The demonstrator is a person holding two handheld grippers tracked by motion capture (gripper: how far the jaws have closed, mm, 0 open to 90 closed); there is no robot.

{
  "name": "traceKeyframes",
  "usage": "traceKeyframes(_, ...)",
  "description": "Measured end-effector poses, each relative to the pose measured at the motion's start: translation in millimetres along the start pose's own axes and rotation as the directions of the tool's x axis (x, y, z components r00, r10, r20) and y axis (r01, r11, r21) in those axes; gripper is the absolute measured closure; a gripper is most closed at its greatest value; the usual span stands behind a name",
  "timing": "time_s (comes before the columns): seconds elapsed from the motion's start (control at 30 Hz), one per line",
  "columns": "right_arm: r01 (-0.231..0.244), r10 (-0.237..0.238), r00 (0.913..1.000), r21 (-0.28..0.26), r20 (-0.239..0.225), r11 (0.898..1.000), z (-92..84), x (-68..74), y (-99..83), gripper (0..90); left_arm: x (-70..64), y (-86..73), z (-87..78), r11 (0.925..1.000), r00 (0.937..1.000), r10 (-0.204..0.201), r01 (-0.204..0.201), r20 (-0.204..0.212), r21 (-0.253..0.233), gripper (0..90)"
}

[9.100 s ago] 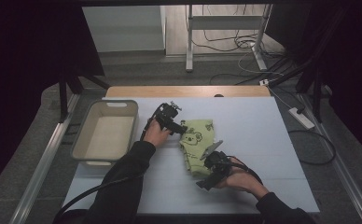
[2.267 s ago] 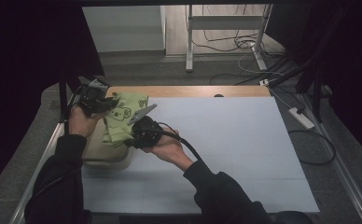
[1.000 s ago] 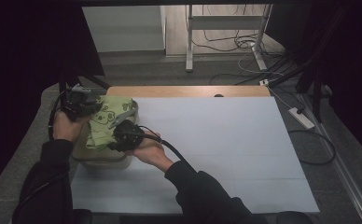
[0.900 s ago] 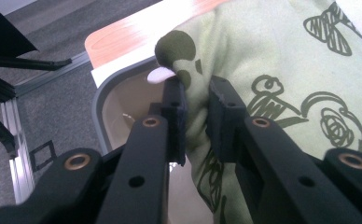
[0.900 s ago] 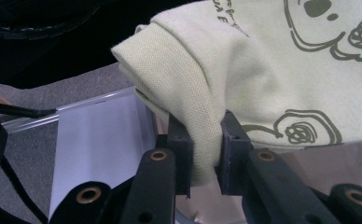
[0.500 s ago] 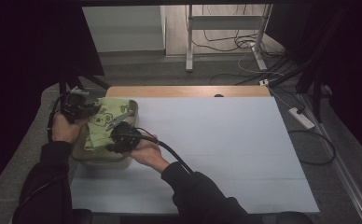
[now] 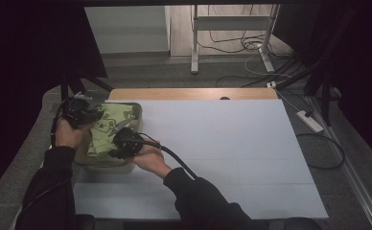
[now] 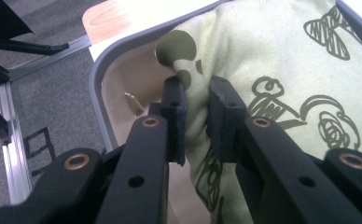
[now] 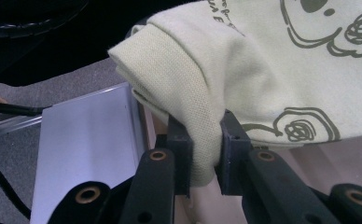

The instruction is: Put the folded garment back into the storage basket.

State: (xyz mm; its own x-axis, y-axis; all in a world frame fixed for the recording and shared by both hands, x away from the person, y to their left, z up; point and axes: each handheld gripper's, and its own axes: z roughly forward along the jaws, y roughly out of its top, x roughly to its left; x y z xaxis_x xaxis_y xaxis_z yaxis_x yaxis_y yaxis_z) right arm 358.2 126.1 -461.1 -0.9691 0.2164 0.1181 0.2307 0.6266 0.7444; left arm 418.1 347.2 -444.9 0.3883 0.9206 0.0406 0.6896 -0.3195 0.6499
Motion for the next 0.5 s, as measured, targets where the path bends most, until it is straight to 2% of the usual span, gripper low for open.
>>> traceKeyframes(0.5, -0.013, 0.013, 0.9998, 0.024, 0.012, 1.000, 11.0, -3.2, -6.8, 77.5, 2.7, -5.4, 14.3, 0.9996, 0.9999, -0.012, 0.012, 0.011, 0.027, 77.3)
